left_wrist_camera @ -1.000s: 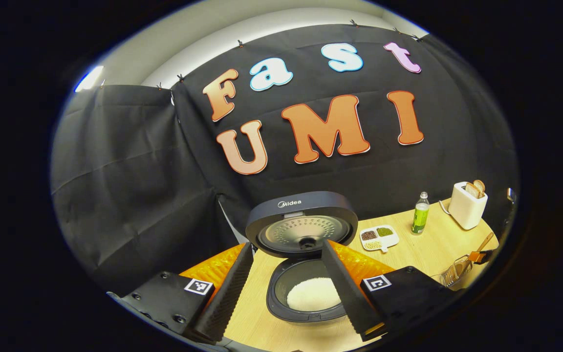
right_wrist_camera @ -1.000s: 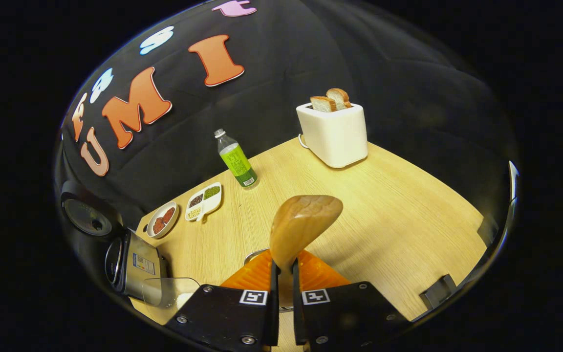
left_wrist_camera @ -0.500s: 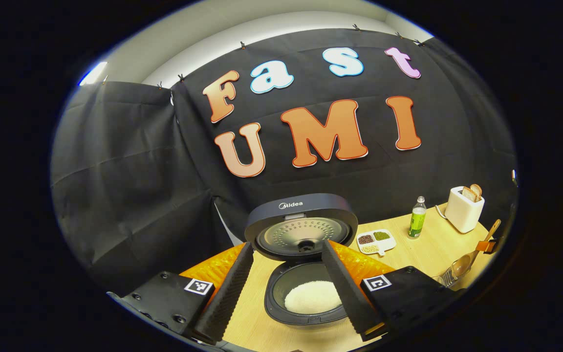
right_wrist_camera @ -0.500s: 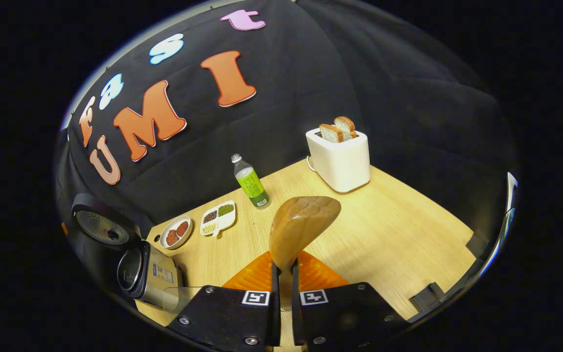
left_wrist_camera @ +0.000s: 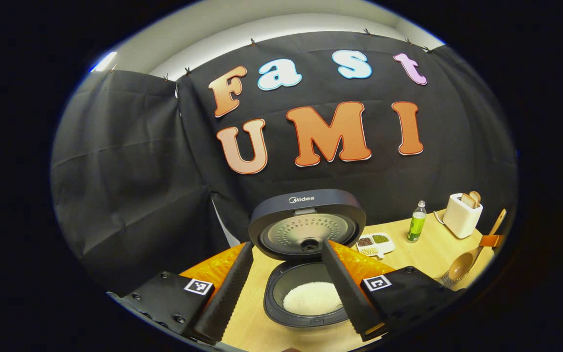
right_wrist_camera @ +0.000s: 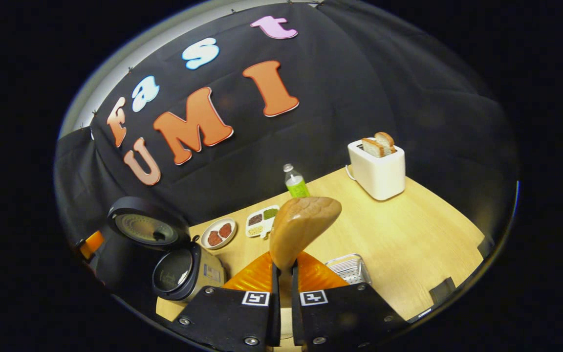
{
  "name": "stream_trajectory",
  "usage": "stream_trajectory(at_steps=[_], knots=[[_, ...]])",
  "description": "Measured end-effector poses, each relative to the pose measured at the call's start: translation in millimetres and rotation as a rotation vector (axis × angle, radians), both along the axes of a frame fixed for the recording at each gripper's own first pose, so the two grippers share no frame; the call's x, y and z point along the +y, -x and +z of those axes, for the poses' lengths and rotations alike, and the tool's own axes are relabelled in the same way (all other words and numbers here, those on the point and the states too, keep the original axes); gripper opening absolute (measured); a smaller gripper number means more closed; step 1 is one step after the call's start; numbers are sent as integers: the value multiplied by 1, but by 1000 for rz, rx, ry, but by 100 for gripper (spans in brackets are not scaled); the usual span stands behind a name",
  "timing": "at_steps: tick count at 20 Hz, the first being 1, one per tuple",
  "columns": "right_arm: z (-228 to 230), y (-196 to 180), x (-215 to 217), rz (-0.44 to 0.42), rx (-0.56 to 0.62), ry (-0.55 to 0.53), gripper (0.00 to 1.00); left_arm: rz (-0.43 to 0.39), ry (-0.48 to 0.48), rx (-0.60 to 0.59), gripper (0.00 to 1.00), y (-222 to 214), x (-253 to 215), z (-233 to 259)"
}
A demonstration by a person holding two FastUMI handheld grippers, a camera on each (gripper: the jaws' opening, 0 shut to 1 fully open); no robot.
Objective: Close the left gripper, press the button to open the rice cooker; take a wooden spoon from the chopstick holder with the right hand, scoop a spoonful of rice and pour it into the rice cooker, then put the wooden spoon back into the chopstick holder.
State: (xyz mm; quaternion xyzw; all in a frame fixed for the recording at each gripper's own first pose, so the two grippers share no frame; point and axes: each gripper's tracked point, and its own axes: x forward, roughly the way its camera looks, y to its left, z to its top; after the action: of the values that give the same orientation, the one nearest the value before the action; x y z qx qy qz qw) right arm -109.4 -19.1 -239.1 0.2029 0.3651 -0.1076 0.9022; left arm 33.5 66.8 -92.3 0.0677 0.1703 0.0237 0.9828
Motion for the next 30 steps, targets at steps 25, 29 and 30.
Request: stream_trajectory(at_steps=[25, 29, 30], knots=[[-113, 47, 77, 217, 118, 566, 9, -101, 14, 51, 94, -5, 61, -35], [-122, 49, 82, 188, 118, 525, 9, -111, 7, 66, 94, -3, 64, -40], [-122, 49, 82, 172, 111, 514, 9, -112, 6, 68, 94, -2, 65, -40]])
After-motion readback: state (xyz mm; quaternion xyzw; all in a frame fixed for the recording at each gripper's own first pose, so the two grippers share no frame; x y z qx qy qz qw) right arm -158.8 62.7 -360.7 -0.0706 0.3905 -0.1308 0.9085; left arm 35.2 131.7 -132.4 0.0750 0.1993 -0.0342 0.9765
